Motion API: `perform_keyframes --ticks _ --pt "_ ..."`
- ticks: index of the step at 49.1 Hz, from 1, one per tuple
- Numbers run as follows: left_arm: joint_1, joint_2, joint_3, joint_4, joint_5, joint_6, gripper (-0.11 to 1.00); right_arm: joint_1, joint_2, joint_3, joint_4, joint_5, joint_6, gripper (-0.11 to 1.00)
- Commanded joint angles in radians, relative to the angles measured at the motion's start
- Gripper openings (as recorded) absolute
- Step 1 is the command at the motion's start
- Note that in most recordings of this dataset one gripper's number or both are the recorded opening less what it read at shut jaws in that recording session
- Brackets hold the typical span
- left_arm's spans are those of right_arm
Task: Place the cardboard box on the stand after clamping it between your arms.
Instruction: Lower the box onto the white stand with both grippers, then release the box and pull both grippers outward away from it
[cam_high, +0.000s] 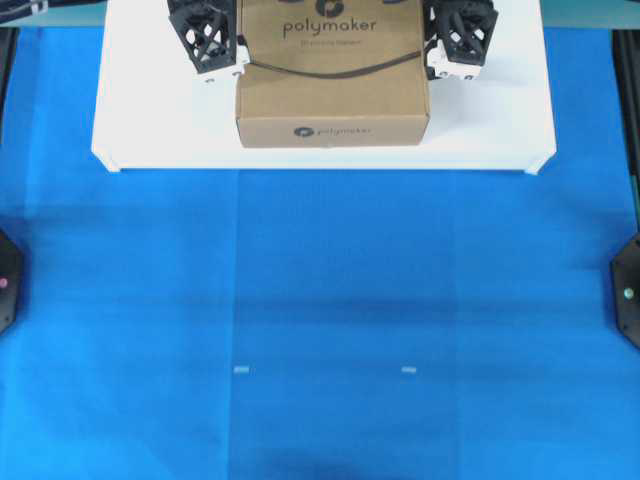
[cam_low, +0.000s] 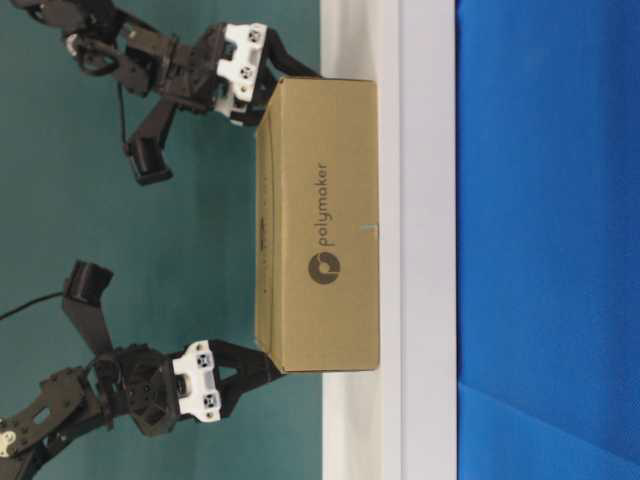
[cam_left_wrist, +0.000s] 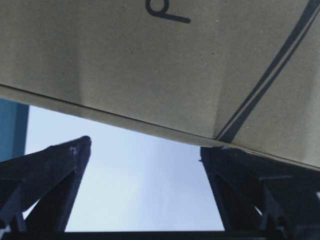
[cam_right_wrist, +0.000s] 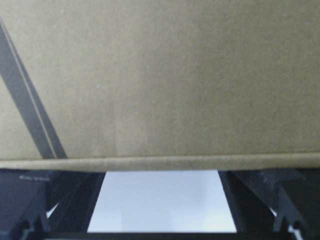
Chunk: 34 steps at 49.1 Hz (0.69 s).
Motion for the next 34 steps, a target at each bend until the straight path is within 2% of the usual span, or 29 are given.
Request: perform_keyframes --ticks 1,11,16,29,34 --pt "-0.032 0.005 -0.02 -0.026 -0.11 -0.009 0.87 0.038 -0.014 0.006 0.075 -0.034 0.005 0.98" --pt "-0.003 -0.018 0.028 -0.021 -0.107 0.002 0.87 -0.012 -0.038 0.075 0.018 -0.075 -0.015 0.98" --pt "0.021 -0.04 0.055 -0.023 -0.107 0.005 0.87 -0.025 -0.048 0.089 0.018 -0.089 -0.025 0.98" --pt "0.028 -0.103 0.118 -0.021 -0.104 0.005 0.87 -0.04 -0.08 0.112 0.023 -0.095 -0.028 0.98" --pt "0.037 -0.135 0.15 -0.023 -0.104 0.003 0.87 -0.069 -0.109 0.126 0.041 -0.098 -0.023 0.98"
